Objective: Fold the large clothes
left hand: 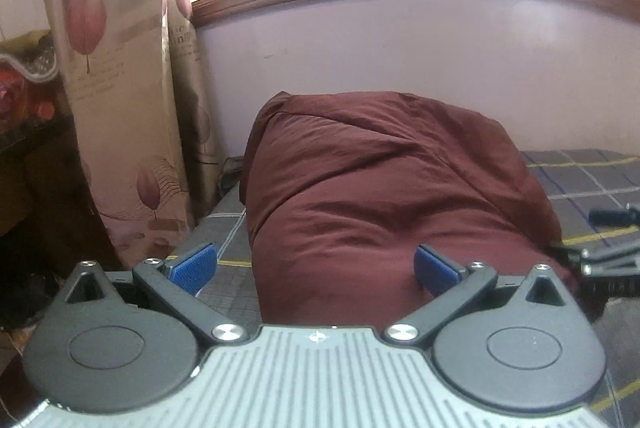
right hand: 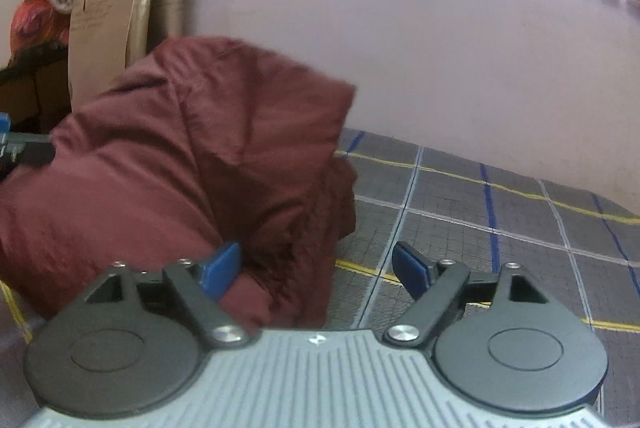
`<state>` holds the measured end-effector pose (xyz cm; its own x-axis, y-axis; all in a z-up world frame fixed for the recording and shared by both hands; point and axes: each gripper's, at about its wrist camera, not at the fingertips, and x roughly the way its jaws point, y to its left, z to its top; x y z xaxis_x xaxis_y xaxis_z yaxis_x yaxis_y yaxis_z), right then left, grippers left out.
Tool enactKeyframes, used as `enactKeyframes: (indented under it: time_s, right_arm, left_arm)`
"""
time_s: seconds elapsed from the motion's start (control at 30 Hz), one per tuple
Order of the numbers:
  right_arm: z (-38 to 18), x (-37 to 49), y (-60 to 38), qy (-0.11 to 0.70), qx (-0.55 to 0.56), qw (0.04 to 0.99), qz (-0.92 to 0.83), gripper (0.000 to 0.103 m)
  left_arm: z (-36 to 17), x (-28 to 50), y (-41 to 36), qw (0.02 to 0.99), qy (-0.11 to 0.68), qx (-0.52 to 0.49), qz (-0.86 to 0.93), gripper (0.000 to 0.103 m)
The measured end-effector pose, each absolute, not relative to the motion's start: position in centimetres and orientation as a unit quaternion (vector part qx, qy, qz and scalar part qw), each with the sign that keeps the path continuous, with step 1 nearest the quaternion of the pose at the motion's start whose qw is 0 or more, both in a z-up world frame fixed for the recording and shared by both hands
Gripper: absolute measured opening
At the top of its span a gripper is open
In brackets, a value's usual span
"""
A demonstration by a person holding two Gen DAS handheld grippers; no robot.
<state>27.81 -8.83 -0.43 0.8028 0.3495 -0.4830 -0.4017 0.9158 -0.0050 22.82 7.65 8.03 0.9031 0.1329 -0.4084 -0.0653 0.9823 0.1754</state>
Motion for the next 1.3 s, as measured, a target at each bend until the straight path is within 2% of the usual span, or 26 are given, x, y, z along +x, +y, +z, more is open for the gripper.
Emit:
enactKeyframes:
  time_s: [0.13, 0.27, 0.33, 0.47, 0.67, 0.87, 0.97, 1.07, 1.3]
  right_arm:
    - [1.6, 25.6, -9.4, 0.228, -0.055, 0.954, 0.188, 0.085]
    - [3.6, 22.2, -10.0, 0.206, -0.061, 0.961, 0.171, 0.101]
    - [4.6, 20.7, -10.1, 0.203, -0.062, 0.961, 0.178, 0.103]
    - [6.3, 17.6, -10.2, 0.22, -0.055, 0.96, 0.166, 0.103]
    - [7.6, 14.5, -10.9, 0.241, -0.006, 0.94, 0.241, 0.103]
    - [6.8, 13.1, -11.1, 0.306, 0.019, 0.923, 0.233, 0.103]
    - [6.6, 12.2, -10.5, 0.315, -0.011, 0.924, 0.218, 0.103]
    - [6.1, 12.2, -9.5, 0.358, -0.056, 0.908, 0.21, 0.103]
    - [3.8, 12.5, -9.7, 0.419, -0.035, 0.885, 0.2, 0.103]
  left_arm:
    - [8.7, 21.8, 6.7, 0.965, 0.242, 0.074, 0.072, 0.103]
    - [9.6, 19.7, 7.0, 0.967, 0.244, 0.037, 0.069, 0.103]
    - [10.2, 18.7, 7.3, 0.967, 0.244, 0.015, 0.074, 0.103]
    - [11.3, 16.8, 7.6, 0.968, 0.237, -0.014, 0.084, 0.103]
    - [12.4, 14.6, 6.1, 0.963, 0.247, 0.04, 0.099, 0.103]
    - [12.2, 12.6, 5.9, 0.954, 0.291, 0.019, 0.067, 0.103]
    - [11.7, 12.1, 6.0, 0.946, 0.319, -0.002, 0.059, 0.103]
    - [10.5, 12.1, 6.0, 0.924, 0.374, -0.023, 0.08, 0.103]
    - [8.5, 11.1, 5.5, 0.894, 0.438, -0.039, 0.087, 0.103]
